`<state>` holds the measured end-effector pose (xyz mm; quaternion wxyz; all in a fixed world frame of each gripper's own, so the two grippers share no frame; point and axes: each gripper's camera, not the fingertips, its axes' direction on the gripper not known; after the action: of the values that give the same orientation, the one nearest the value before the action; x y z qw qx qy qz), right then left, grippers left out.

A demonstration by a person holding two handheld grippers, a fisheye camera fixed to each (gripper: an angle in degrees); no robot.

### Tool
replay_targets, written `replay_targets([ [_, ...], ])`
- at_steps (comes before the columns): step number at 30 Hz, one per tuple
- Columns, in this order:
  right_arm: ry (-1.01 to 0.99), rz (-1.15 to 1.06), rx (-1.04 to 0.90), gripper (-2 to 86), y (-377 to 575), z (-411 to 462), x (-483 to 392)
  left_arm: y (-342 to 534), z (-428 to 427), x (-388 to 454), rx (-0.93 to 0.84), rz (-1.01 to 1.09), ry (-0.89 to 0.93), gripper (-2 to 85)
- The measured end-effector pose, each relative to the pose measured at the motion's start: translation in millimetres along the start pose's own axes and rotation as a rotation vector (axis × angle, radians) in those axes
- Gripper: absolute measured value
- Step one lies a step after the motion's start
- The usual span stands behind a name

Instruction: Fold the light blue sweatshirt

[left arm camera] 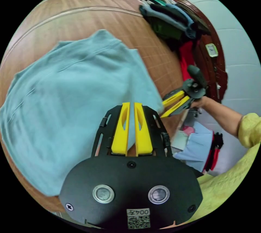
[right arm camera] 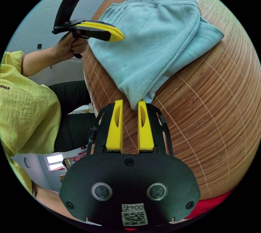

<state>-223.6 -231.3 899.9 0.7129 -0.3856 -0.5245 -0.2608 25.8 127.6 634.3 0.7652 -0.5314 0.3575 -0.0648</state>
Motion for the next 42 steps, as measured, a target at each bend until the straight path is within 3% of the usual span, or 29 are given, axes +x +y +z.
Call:
replay_targets([
  [5, 0.024, -0.021, -0.061, 8.1, -19.5, -6.2, -19.3, 90.0, -34.8, -70.5, 0.052, -0.297, -0.327, 0.8],
  [7, 0.047, -0.029, -0.084, 7.3, -25.3, -7.6, -29.5, 112.4, -42.7, -79.5, 0.099, -0.352, -0.323, 0.7],
  [13, 0.169, -0.044, -0.134, 4.1, -35.6, -18.9, -66.2, 106.6, -15.9, -52.4, 0.0, -0.236, -0.47, 0.7],
  [21, 0.078, 0.131, -0.006, 3.5, 2.3, -6.0, -65.8, 119.8, -4.7, -43.5, 0.047, -0.226, -0.43, 0.7],
  [25, 0.222, 0.303, -0.055, 4.4, 48.0, -3.1, -89.0, 123.6, -1.8, -42.0, 0.05, -0.233, -0.405, 0.8],
  [31, 0.335, 0.315, 0.291, 11.5, 36.6, -33.8, -204.7, 129.5, 5.0, -32.4, 0.059, -0.209, -0.441, 0.9],
  [34, 0.388, 0.336, 0.324, 13.8, -1.5, 0.6, -239.5, 132.0, 8.5, -27.0, 0.056, -0.178, -0.474, 0.9],
  [39, 0.472, 0.448, 0.181, 15.2, -33.0, 92.0, -240.0, 139.0, 11.2, -27.0, 0.068, -0.137, -0.477, 1.0],
  [42, 0.554, 0.484, 0.249, 14.0, -23.3, 105.0, -252.0, 144.7, 9.4, -36.1, 0.088, -0.15, -0.421, 1.3],
])
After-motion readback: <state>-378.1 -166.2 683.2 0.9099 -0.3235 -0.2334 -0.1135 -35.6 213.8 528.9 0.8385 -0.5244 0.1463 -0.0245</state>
